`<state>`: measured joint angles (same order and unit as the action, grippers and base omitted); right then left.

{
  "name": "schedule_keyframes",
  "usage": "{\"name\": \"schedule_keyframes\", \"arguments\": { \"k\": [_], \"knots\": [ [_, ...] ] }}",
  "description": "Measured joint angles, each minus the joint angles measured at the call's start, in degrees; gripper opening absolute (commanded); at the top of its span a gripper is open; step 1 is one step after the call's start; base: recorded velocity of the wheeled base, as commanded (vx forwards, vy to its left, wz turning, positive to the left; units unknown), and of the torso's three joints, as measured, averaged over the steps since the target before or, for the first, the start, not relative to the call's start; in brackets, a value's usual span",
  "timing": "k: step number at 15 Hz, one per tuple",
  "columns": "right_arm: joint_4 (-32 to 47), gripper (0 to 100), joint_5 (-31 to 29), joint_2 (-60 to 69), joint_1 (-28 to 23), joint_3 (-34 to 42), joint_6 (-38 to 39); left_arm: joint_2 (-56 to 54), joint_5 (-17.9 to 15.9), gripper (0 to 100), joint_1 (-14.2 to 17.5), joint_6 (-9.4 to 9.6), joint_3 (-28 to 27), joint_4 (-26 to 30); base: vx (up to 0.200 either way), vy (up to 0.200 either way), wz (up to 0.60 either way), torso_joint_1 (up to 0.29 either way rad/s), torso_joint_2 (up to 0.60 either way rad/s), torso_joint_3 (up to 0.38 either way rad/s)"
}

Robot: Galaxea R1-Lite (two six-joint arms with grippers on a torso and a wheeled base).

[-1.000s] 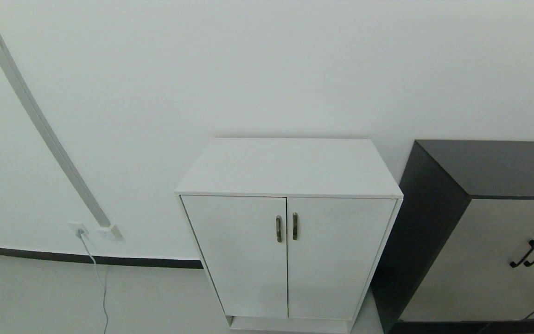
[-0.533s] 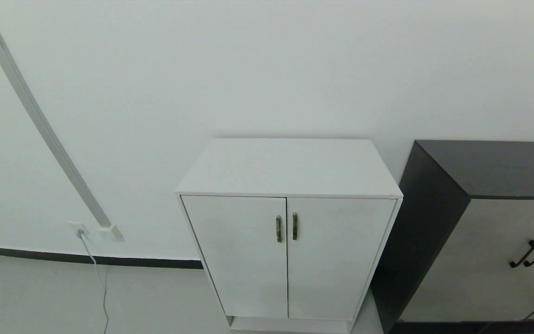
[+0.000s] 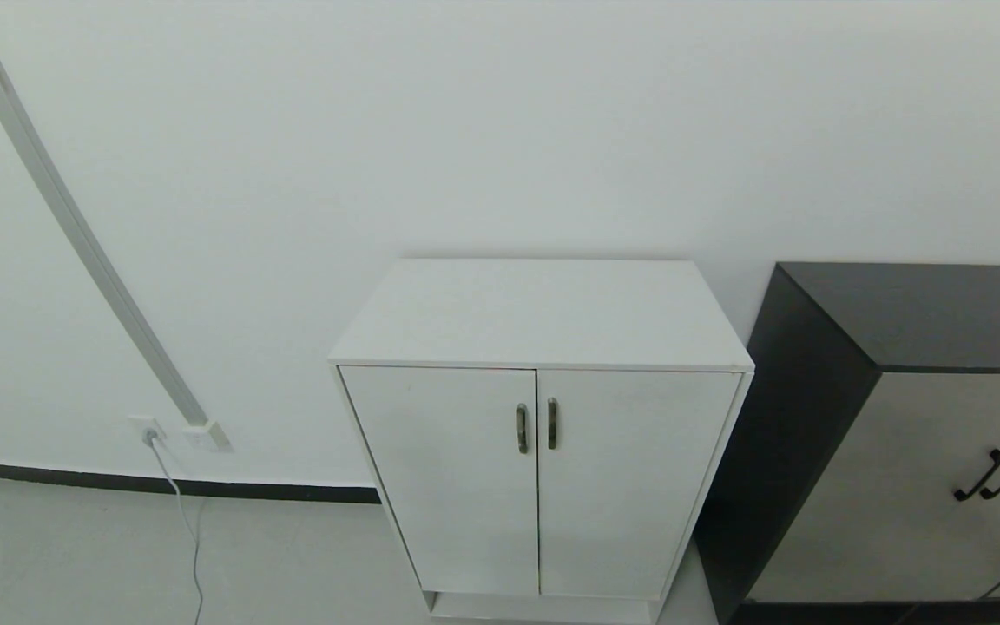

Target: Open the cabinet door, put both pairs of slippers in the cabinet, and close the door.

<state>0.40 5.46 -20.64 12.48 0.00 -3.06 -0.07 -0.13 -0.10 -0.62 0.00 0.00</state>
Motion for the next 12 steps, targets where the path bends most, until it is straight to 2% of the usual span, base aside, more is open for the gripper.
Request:
{"name": "schedule_keyframes", "arguments": {
  "k": [4,12],
  "knots": [
    [0.0,0,0.0,8.4,-6.1,0.0,0.0,0.0,0.0,0,0.0,0.02,0.0,0.0,0.0,0.0,0.0,0.0,0.0,0.0],
    [-0.1,0,-1.1,15.2,-8.4,0.0,0.0,0.0,0.0,0,0.0,0.02,0.0,0.0,0.0,0.0,0.0,0.0,0.0,0.0]
  ]
}}
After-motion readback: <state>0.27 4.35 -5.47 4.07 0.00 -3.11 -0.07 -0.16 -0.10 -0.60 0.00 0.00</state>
